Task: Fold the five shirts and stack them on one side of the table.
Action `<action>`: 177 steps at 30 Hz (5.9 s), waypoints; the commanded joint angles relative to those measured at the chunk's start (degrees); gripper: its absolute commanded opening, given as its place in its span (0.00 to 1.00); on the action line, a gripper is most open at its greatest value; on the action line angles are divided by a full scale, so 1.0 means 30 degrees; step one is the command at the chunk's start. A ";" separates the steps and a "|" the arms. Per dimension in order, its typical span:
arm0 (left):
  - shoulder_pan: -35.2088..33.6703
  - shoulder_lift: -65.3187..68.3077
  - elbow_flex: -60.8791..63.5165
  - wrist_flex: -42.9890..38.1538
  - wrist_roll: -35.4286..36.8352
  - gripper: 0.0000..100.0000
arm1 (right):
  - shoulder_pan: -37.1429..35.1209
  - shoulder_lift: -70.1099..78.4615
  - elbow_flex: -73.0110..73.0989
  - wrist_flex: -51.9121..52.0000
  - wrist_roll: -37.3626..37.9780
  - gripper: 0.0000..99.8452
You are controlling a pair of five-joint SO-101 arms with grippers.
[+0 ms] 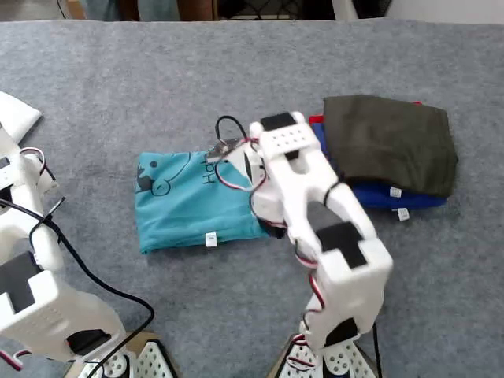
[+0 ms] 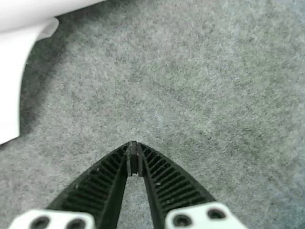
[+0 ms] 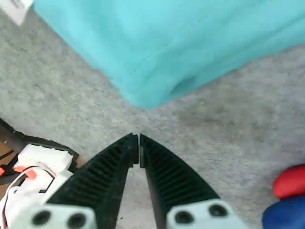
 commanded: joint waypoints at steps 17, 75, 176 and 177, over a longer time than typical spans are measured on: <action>0.0659 -0.0147 -0.0835 -0.0176 0.0088 0.03 | -0.1788 0.1070 0.1597 -0.5978 -0.5304 0.01; 0.9158 0.3458 -0.7194 0.3956 -0.0029 0.03 | 0.1670 -1.4081 0.9480 -0.8967 -0.4513 0.01; 0.3853 -0.4718 0.6403 -0.2579 0.1026 0.03 | 0.9407 -0.6725 -0.1773 -1.5619 0.1231 0.01; 0.3853 -0.4718 0.6403 -0.2549 0.1026 0.03 | 0.9934 -0.6403 -0.2066 -1.5678 0.1231 0.01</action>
